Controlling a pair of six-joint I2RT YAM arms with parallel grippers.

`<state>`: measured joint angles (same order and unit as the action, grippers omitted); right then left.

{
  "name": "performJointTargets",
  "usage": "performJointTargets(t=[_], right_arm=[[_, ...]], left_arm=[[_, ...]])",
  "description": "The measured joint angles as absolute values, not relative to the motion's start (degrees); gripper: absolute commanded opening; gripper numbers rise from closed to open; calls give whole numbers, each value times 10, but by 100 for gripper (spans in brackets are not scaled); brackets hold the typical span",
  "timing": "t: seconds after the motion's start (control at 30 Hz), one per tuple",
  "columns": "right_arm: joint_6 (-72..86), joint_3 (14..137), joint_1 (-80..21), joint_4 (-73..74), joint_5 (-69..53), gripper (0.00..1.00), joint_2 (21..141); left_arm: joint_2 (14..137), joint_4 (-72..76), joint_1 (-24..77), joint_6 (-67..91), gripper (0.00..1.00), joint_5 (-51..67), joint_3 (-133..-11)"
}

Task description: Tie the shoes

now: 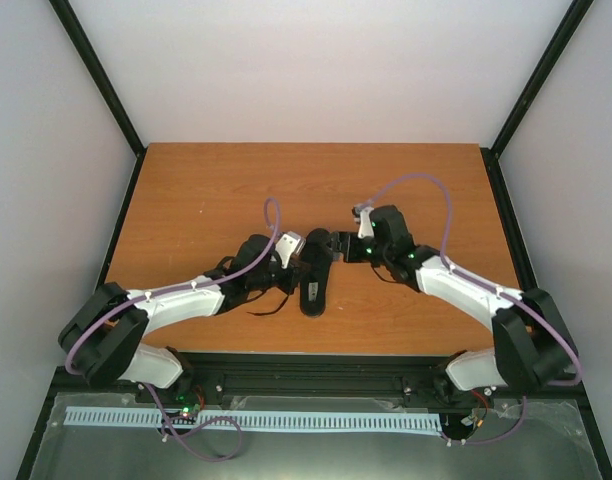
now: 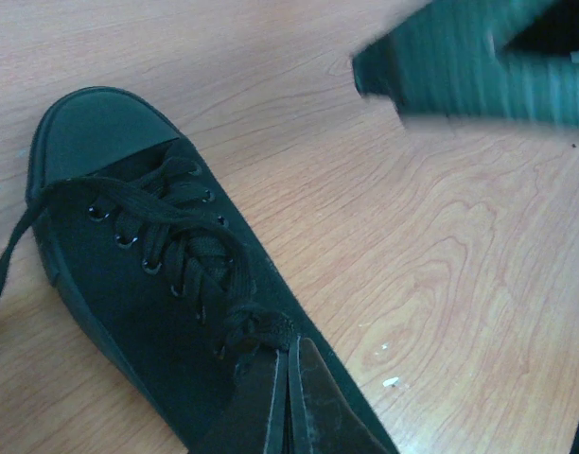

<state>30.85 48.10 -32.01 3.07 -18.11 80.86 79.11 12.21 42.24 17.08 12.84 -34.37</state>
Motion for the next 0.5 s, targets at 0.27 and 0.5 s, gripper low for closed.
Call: performJointTargets(t=[0.27, 0.5], right_arm=[[241, 318, -364, -72, -169, 68, 723], [204, 303, -454, -133, -112, 55, 758]], left_arm=[[821, 88, 422, 193, 1, 157, -404], [842, 61, 422, 195, 1, 170, -425]])
